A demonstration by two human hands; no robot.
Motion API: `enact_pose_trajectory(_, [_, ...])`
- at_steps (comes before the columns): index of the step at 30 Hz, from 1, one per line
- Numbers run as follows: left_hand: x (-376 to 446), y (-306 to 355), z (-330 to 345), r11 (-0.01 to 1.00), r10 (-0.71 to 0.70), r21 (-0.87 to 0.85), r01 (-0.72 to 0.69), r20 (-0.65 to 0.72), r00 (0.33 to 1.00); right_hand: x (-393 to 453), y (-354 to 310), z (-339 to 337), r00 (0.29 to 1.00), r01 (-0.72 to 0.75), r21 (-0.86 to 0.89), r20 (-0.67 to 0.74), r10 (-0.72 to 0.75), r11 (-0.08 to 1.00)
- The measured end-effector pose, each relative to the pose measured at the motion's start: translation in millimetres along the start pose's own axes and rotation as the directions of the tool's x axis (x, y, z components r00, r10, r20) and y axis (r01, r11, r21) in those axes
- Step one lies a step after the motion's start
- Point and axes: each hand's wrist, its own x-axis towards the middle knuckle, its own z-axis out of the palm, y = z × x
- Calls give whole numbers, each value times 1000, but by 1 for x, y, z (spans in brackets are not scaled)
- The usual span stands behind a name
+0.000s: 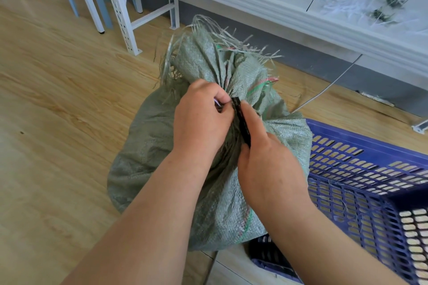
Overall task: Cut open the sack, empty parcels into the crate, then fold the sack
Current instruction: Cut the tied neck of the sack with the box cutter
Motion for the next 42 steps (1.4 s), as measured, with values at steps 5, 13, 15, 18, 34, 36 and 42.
enact_pose_trajectory(5, [0,0,0,1000,-1,-15,1,-4,1000,3,1,3,1000,1,-2,5,-1,1000])
enact_pose_trajectory(13, [2,0,-6,999,1,37,-6,133,991,1,10,3,999,-29,-10,12,30,1000])
enact_pose_trajectory(15, [1,1,-6,999,14,36,-18,101,995,1,9,4,1000,-23,-4,9,23,1000])
enact_pose_trajectory(18, [0,-1,-4,999,19,37,-21,64,998,-1,8,1,999,-29,9,23,29,1000])
enact_pose_trajectory(34, [-2,3,0,996,36,79,-40,47,998,6,7,4,1000,1,51,-11,-1,999])
enact_pose_trajectory(36, [-2,2,0,997,33,69,-35,27,999,8,7,5,1000,11,45,-18,-10,999])
enact_pose_trajectory(42, [0,3,2,999,32,36,-32,10,999,2,11,7,1000,6,50,12,-7,999])
